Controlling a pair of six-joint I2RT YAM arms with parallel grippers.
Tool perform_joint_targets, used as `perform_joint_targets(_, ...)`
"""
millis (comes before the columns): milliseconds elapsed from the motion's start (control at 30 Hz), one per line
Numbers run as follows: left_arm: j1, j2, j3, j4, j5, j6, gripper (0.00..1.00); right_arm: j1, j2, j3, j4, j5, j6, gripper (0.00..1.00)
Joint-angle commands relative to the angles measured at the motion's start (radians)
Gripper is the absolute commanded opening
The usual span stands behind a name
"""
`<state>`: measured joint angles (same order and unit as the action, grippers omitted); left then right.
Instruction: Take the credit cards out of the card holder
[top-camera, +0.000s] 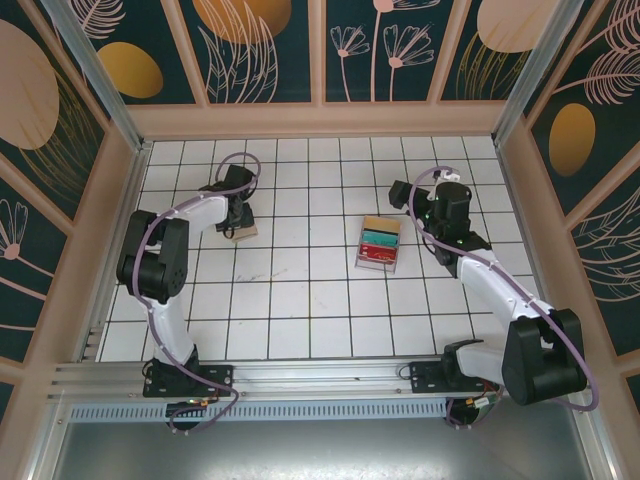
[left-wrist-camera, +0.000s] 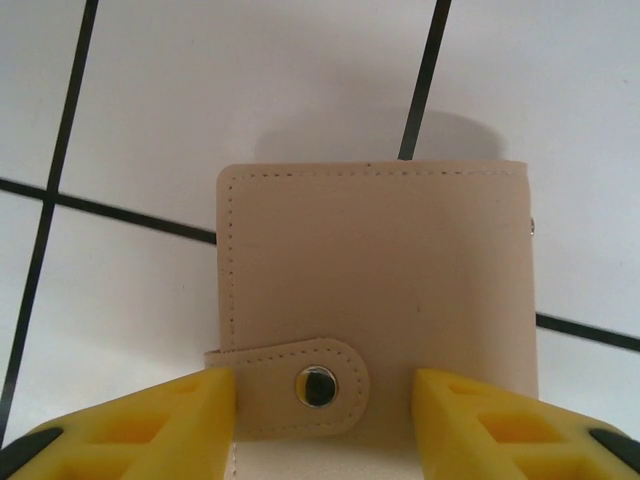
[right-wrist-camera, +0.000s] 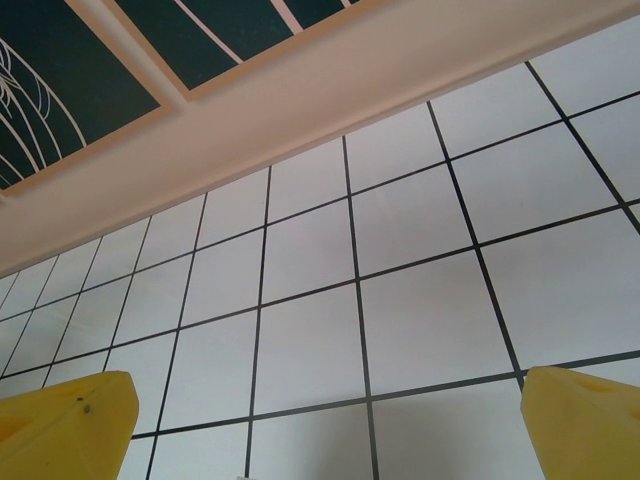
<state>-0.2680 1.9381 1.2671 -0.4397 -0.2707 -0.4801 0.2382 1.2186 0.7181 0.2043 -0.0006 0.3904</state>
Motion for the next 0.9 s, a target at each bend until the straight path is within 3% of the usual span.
perform_joint_targets(0,0.002,0.051,0.044,-0.055,-0.051,0.036,0.51,0.011,-0.001,0.008,-0.004,0.005,-0.018,0.99)
perform_joint_targets(100,0.001,0.077,0.060,-0.075,-0.072,0.047,0.47,0.012,0.000,0.004,-0.002,0.001,-0.020,0.99)
perform_joint_targets(300,0.003,0.077,0.054,-0.079,-0.062,0.061,0.15,0.023,0.001,0.005,0.000,-0.022,-0.023,0.99)
perform_joint_targets(467,0.001,0.047,0.039,-0.082,-0.043,0.069,0.00,0.051,0.008,0.013,0.001,-0.021,-0.027,0.99)
perform_joint_targets(633,-0.018,-0.037,-0.016,-0.079,-0.009,0.058,0.00,0.081,0.022,0.023,0.003,-0.019,-0.024,0.99)
perform_joint_targets(867,-0.110,-0.217,-0.133,-0.054,0.060,-0.006,0.00,0.147,0.049,0.046,0.002,-0.016,-0.008,0.99)
